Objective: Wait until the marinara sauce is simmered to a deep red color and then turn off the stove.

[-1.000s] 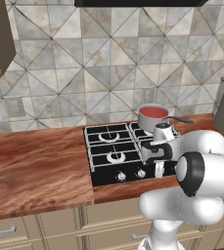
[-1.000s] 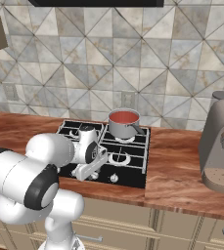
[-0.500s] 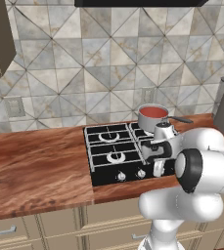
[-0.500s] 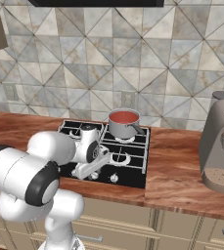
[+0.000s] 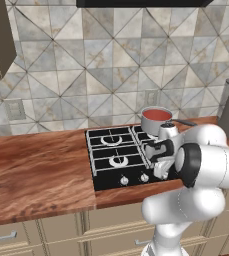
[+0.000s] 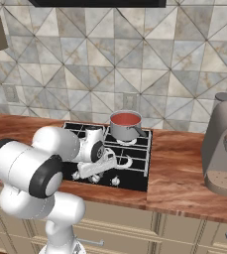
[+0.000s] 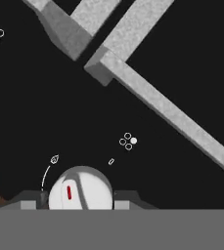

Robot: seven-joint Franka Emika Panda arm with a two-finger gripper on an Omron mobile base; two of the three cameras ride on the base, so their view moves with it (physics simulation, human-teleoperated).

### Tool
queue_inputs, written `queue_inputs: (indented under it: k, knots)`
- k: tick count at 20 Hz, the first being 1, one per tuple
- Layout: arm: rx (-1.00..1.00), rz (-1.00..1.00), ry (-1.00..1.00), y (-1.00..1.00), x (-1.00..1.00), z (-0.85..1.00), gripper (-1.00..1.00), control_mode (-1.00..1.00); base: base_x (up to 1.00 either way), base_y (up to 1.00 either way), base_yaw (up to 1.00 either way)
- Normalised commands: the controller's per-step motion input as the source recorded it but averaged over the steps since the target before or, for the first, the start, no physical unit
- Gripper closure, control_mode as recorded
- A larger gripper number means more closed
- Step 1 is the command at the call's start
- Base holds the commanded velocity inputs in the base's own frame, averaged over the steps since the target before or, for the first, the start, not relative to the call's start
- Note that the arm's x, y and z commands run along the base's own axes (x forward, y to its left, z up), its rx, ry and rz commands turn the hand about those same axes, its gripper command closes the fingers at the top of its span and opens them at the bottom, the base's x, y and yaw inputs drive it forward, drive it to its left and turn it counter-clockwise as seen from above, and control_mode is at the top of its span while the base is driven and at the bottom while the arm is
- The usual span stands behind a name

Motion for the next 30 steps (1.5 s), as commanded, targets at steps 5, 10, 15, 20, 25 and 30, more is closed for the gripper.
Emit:
queue_inputs:
  k: [5,10,15,20,25,30]
  knots:
    - [-0.03,-0.39,-0.03,0.00,-0.14,-0.48,1.00,-1.00,0.00,0.00,0.00]
    - [-0.02,-0.46,-0.05,0.00,-0.06,-0.55,1.00,-1.00,0.00,0.00,0.00]
    - [0.00,-0.47,-0.08,0.00,-0.02,-0.54,1.00,-1.00,0.00,0.00,0.00]
    - [0.00,-0.46,-0.11,0.07,-0.04,-0.55,1.00,-1.00,0.00,0.00,0.00]
    - [0.00,-0.43,-0.13,0.09,-0.03,-0.52,1.00,-1.00,0.00,0.00,0.00]
    - [-0.01,-0.20,-0.08,0.05,0.01,-0.22,1.00,-1.00,0.00,0.00,0.00]
